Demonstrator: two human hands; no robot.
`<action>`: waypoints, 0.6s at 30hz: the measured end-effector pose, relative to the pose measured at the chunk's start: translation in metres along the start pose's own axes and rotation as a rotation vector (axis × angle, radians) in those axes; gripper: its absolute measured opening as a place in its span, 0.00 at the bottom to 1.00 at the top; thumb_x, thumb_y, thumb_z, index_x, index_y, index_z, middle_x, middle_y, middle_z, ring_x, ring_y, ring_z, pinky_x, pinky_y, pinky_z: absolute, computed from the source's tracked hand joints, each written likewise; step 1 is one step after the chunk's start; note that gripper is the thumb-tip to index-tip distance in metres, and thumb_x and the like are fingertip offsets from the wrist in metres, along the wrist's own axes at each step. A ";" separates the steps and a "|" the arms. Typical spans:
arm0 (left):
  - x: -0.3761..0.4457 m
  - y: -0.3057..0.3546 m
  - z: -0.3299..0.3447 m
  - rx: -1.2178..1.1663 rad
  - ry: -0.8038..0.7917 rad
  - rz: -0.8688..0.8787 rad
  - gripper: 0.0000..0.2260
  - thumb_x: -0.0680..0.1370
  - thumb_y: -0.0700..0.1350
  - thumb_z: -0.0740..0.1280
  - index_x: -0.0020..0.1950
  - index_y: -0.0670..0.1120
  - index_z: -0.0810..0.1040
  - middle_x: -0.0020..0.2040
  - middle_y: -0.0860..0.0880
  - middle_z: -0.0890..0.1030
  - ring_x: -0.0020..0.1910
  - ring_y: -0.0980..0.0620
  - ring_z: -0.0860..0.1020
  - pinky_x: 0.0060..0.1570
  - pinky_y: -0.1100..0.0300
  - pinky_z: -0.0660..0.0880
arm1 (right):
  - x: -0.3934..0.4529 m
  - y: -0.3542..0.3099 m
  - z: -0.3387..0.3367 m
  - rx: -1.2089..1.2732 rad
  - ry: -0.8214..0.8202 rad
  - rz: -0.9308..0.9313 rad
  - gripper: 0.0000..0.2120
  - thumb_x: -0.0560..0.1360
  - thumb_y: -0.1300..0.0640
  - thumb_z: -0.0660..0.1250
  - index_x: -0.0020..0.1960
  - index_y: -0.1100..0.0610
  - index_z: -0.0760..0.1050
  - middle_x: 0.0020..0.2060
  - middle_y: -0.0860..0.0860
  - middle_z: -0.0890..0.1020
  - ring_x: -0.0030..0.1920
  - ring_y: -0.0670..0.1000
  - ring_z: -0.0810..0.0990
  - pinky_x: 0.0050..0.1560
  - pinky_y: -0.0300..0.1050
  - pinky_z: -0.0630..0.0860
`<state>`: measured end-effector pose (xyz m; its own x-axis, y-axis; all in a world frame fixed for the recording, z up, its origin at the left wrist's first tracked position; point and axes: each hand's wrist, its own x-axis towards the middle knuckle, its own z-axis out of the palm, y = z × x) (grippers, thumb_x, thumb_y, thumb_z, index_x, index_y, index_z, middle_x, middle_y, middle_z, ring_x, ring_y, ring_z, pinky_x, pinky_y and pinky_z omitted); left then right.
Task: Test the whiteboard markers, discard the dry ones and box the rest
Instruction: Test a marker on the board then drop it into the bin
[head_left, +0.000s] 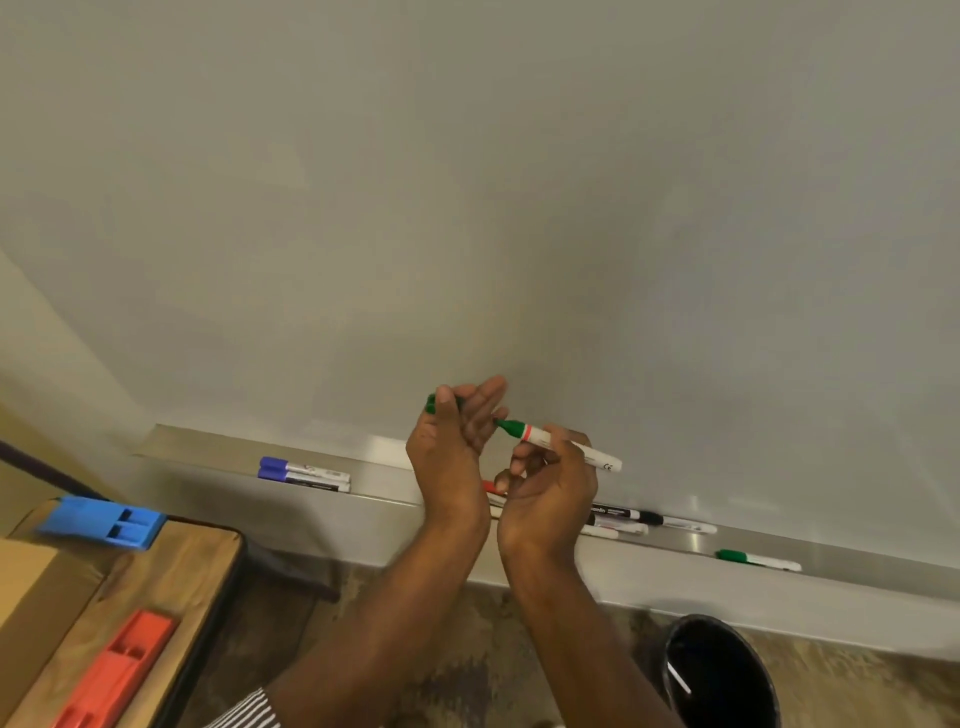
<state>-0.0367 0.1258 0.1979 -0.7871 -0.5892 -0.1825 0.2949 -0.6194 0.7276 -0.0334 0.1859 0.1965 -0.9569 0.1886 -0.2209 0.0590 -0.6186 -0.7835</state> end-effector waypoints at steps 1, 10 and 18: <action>0.004 0.002 -0.001 0.025 -0.025 0.031 0.15 0.85 0.50 0.57 0.51 0.41 0.76 0.53 0.41 0.86 0.55 0.44 0.85 0.53 0.55 0.82 | -0.001 0.000 0.001 -0.012 -0.014 -0.011 0.11 0.82 0.64 0.58 0.43 0.58 0.75 0.30 0.54 0.77 0.29 0.51 0.75 0.25 0.39 0.70; 0.033 0.057 0.006 0.404 -0.281 0.382 0.11 0.83 0.44 0.62 0.55 0.39 0.81 0.49 0.46 0.87 0.52 0.47 0.85 0.52 0.47 0.83 | 0.018 -0.048 0.027 -0.059 -0.267 -0.170 0.06 0.80 0.60 0.62 0.45 0.59 0.75 0.32 0.56 0.79 0.31 0.53 0.77 0.24 0.40 0.70; 0.047 0.141 0.058 0.600 -0.545 0.795 0.06 0.83 0.42 0.65 0.53 0.44 0.82 0.49 0.50 0.87 0.54 0.48 0.84 0.53 0.48 0.81 | 0.025 -0.128 0.080 -0.029 -0.491 -0.439 0.09 0.81 0.60 0.63 0.43 0.54 0.77 0.32 0.56 0.79 0.28 0.52 0.76 0.23 0.39 0.71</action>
<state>-0.0636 0.0402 0.3301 -0.6668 -0.3090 0.6782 0.6246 0.2647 0.7347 -0.0877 0.2086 0.3382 -0.9120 0.0448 0.4076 -0.3651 -0.5414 -0.7574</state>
